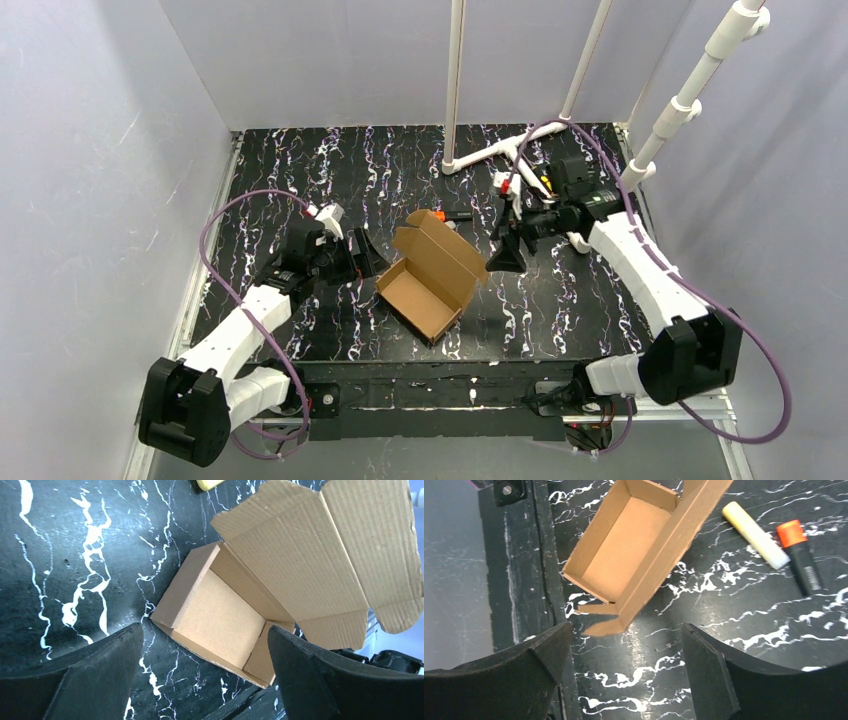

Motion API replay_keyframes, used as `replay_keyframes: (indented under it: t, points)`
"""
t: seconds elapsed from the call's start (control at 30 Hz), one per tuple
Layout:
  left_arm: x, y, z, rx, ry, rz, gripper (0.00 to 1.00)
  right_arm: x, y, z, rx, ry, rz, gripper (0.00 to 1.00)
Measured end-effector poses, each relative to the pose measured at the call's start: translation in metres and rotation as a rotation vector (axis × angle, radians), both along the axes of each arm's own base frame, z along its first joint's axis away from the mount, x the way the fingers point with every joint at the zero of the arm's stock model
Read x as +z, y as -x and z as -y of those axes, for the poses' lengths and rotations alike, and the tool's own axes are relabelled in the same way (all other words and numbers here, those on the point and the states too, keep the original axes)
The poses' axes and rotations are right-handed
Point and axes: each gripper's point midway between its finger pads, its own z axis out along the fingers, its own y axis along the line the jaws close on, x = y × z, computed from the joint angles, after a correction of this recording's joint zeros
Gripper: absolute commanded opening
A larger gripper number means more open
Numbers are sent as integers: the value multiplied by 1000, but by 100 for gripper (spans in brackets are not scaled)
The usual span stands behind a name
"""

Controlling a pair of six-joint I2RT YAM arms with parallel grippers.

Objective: Fold the paper box

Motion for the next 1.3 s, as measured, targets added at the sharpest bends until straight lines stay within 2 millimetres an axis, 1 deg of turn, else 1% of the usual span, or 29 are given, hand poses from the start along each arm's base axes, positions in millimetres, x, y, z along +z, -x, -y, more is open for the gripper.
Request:
replay_keyframes:
  t: [0.07,0.13,0.23,0.3,0.33,0.4,0.43,0.5,0.53,0.6,0.67,0.77,0.8,0.87,0.93,1.0,1.03,1.13,1.17,1.23,1.3]
  points:
    - [0,1,2,-12,11,-2,91,-4,-2,-10,3,3,-46,87]
    - [-1,3,3,-20,17,-6,91,-8,-7,-26,13,30,-82,85]
    - [-1,5,3,-21,17,-3,91,-15,-15,-48,33,71,-90,77]
    - [-1,8,1,-15,16,0,90,-21,-17,-57,38,102,-94,71]
    - [0,10,0,-10,16,4,90,-21,-19,-58,28,112,-91,69]
    - [0,13,-4,8,16,13,90,-31,-20,-65,31,147,-102,60]
    - [0,14,-6,16,15,15,90,-34,-21,-66,26,160,-104,54]
    - [0,16,-9,36,14,21,90,-37,-24,-71,25,180,-101,40]
    - [1,16,-10,44,13,24,90,-38,-26,-73,23,189,-99,31]
    - [3,17,-13,59,9,29,90,-38,-31,-80,22,200,-95,18]
    - [4,17,-16,73,2,33,90,-36,-37,-89,29,206,-81,10]
    - [3,19,-20,91,-15,30,90,-27,-55,-110,46,207,-49,4]
    - [3,20,-22,96,-22,28,90,-24,-63,-119,56,203,-30,3]
    - [4,23,-27,109,-39,28,90,-20,-74,-136,83,195,1,3]
    - [8,24,-31,121,-54,37,90,-18,-85,-159,124,187,46,5]
    - [14,25,-36,135,-68,55,90,-19,-93,-182,162,183,86,12]
    - [17,26,-38,141,-73,64,90,-21,-97,-191,175,182,100,17]
    - [23,29,-44,160,-92,83,90,-28,-107,-218,214,178,149,38]
    - [24,31,-47,167,-99,86,90,-31,-107,-223,220,178,153,45]
    - [24,33,-51,177,-112,90,90,-36,-105,-227,229,191,151,61]
    - [24,34,-54,189,-123,91,90,-38,-104,-225,229,205,149,73]
